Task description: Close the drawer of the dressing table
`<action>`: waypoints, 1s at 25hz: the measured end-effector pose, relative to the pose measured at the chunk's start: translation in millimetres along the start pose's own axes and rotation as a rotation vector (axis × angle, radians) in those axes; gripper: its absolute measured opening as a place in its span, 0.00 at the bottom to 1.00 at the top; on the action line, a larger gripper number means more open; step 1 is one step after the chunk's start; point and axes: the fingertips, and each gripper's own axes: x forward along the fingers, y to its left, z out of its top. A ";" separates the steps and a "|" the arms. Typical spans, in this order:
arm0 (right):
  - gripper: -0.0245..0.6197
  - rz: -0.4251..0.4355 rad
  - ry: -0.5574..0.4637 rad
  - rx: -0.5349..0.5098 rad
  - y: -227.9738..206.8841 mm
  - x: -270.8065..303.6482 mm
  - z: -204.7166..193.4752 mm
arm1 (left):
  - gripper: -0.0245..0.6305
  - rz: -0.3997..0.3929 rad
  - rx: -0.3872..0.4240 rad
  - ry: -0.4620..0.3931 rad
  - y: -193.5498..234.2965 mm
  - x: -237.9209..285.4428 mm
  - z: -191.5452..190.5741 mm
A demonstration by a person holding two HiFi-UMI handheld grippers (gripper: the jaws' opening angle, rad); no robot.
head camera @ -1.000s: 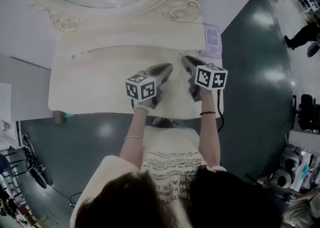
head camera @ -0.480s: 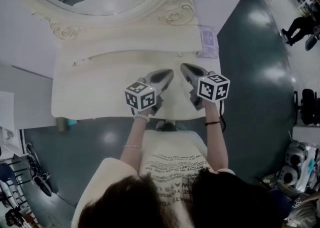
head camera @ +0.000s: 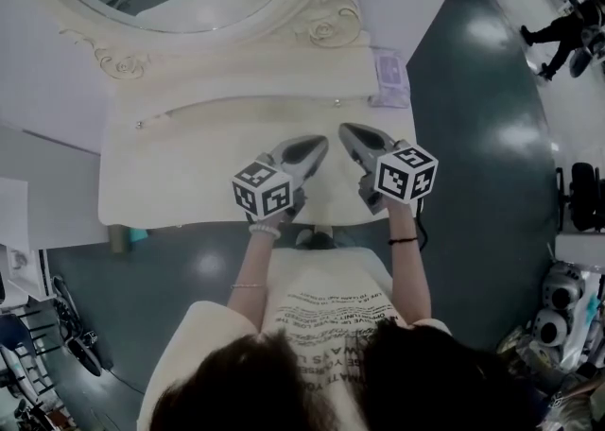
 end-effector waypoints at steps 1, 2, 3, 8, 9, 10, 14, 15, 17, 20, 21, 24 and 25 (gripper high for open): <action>0.04 0.007 -0.005 -0.002 2.3 -0.5 0.9 | 0.04 -0.001 0.004 -0.003 -0.8 -0.7 0.9; 0.04 0.013 -0.008 -0.006 4.1 -0.8 1.7 | 0.04 -0.001 0.007 -0.006 -1.2 -1.2 1.9; 0.04 0.017 -0.008 -0.011 5.4 -0.8 2.2 | 0.04 -0.001 0.009 -0.009 -1.3 -1.5 2.9; 0.04 0.026 -0.017 -0.031 9.9 -0.4 5.7 | 0.04 -0.003 0.018 -0.024 -1.5 -3.5 6.4; 0.04 0.027 -0.018 -0.036 10.7 -0.3 6.1 | 0.04 -0.004 0.021 -0.028 -1.9 -4.0 7.3; 0.04 0.030 -0.020 -0.040 11.5 -0.2 6.3 | 0.04 -0.005 0.024 -0.032 -2.3 -4.5 8.2; 0.04 0.046 -0.027 -0.050 14.9 0.4 7.0 | 0.04 -0.008 0.033 -0.039 -2.8 -4.8 11.2; 0.04 0.051 -0.030 -0.052 15.9 0.5 7.7 | 0.04 -0.009 0.034 -0.039 -2.9 -4.7 11.6; 0.04 0.060 -0.036 -0.057 17.8 0.6 10.3 | 0.04 -0.010 0.035 -0.042 -3.1 -4.7 12.9; 0.04 0.067 -0.043 -0.065 19.6 1.5 13.8 | 0.04 -0.011 0.038 -0.048 -2.3 -4.8 14.9; 0.04 0.068 -0.043 -0.067 19.9 1.8 14.3 | 0.04 -0.012 0.040 -0.049 -2.0 -4.7 15.4; 0.04 0.071 -0.043 -0.071 20.7 1.2 14.4 | 0.04 -0.012 0.044 -0.052 -3.1 -5.0 16.6; 0.04 0.072 -0.043 -0.071 20.9 0.5 14.2 | 0.04 -0.012 0.044 -0.052 -3.9 -5.1 16.8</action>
